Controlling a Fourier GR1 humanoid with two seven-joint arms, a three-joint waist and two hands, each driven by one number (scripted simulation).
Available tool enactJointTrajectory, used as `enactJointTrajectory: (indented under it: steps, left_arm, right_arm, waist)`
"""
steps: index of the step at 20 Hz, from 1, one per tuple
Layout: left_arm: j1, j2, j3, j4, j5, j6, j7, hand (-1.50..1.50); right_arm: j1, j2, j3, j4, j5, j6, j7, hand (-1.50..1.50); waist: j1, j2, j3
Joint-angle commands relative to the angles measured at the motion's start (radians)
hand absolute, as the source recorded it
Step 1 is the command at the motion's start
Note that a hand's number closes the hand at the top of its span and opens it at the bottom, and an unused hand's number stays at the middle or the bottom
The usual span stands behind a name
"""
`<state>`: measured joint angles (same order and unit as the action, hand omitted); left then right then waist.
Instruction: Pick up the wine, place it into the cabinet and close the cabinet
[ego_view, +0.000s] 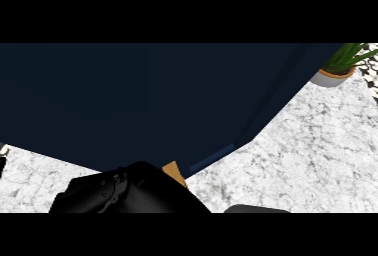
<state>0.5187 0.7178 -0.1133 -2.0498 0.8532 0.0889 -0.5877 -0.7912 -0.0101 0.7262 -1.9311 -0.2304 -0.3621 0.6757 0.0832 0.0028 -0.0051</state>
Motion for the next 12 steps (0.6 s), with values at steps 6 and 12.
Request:
enactJointTrajectory:
  steps: [6,12]
  left_arm:
    - [-0.005,0.031,0.095,0.041,0.076,-0.079,0.038,-1.50]
    - [-0.033,0.063,0.144,0.006,0.111,-0.073,0.077,-1.50]
  right_arm:
    - [-0.448,0.010,-0.172,0.467,-0.247,-0.013,-0.123,1.50]
    - [-0.478,0.010,-0.178,0.588,-0.586,0.280,-0.035,1.50]
  waist:
    - [-0.003,0.010,0.001]
    - [0.014,0.021,0.003]
